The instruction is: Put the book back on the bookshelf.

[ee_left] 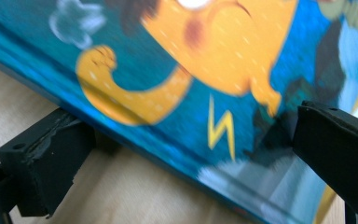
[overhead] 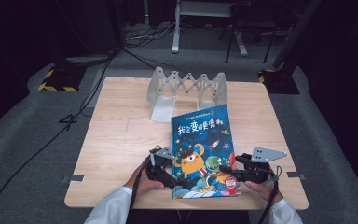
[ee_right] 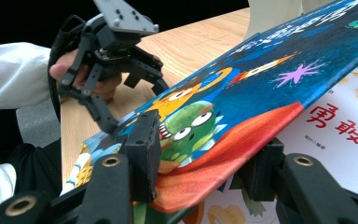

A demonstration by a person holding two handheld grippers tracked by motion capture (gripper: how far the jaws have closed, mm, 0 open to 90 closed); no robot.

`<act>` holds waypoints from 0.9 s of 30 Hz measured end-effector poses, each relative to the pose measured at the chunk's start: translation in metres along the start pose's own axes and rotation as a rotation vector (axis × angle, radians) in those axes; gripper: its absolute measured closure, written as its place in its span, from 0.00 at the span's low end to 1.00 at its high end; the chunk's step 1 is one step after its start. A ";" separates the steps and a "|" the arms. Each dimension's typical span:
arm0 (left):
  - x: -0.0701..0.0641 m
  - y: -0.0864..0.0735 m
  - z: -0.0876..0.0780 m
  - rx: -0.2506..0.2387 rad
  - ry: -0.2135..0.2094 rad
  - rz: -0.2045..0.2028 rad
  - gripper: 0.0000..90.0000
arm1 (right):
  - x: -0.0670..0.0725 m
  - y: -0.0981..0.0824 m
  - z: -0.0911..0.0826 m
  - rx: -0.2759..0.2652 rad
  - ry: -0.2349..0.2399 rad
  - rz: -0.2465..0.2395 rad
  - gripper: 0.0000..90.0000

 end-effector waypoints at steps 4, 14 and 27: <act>0.008 0.007 -0.001 -0.017 0.000 -0.018 0.00 | -0.001 -0.001 0.000 -0.002 0.004 0.005 0.61; 0.012 0.014 -0.012 -0.102 0.010 -0.036 0.15 | -0.002 -0.005 -0.002 0.000 0.036 0.000 0.62; -0.011 0.025 -0.044 -0.232 0.037 0.071 0.32 | 0.009 -0.011 -0.012 0.023 0.069 -0.023 0.67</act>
Point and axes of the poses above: each handheld gripper's, and its own axes: z roughly forward along the jaws, y roughly out of its top, x roughly to its left, the point moved 10 cm from there along z, roughly forward along the jaws, and after that the axes turned 3 degrees about -y, right-handed, at the moved point
